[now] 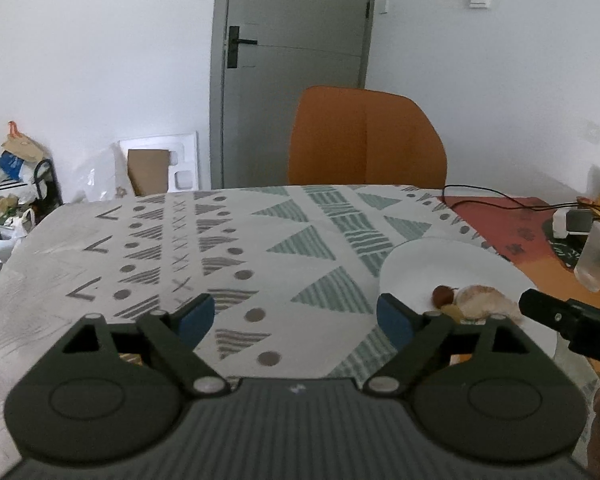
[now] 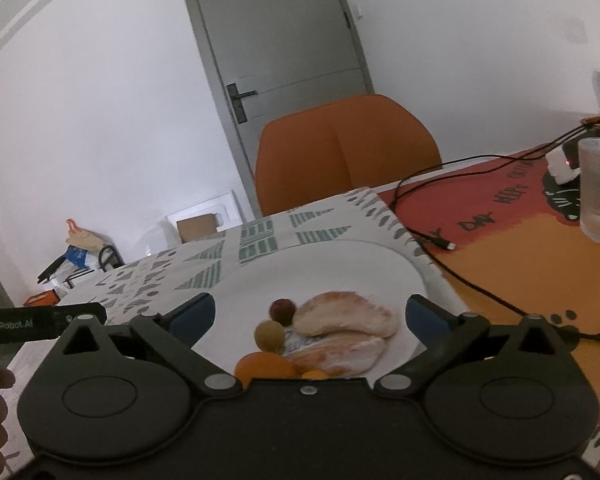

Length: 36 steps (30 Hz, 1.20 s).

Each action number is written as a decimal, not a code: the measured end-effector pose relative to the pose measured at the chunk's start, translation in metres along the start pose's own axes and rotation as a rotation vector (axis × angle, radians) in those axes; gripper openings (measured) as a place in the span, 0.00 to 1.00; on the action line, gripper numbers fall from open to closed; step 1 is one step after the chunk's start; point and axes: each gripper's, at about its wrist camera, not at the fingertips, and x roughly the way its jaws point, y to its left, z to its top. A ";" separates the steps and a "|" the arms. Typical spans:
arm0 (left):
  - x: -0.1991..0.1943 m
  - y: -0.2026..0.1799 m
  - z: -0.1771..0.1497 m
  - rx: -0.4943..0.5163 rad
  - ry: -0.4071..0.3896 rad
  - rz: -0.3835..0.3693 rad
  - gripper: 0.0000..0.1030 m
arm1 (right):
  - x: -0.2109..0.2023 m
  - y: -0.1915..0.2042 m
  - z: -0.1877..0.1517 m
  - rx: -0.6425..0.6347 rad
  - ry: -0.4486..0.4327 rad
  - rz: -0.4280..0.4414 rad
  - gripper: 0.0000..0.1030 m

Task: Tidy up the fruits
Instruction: 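Lift both open tools away from the plate and move back to the fruit pile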

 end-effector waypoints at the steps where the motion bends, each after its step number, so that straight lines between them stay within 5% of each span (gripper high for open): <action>1: -0.002 0.003 -0.001 -0.001 -0.001 0.003 0.85 | 0.001 0.002 -0.001 -0.004 0.002 0.004 1.00; 36: -0.031 0.098 -0.033 -0.134 0.002 0.087 0.88 | 0.013 0.087 -0.021 -0.135 0.098 0.221 0.99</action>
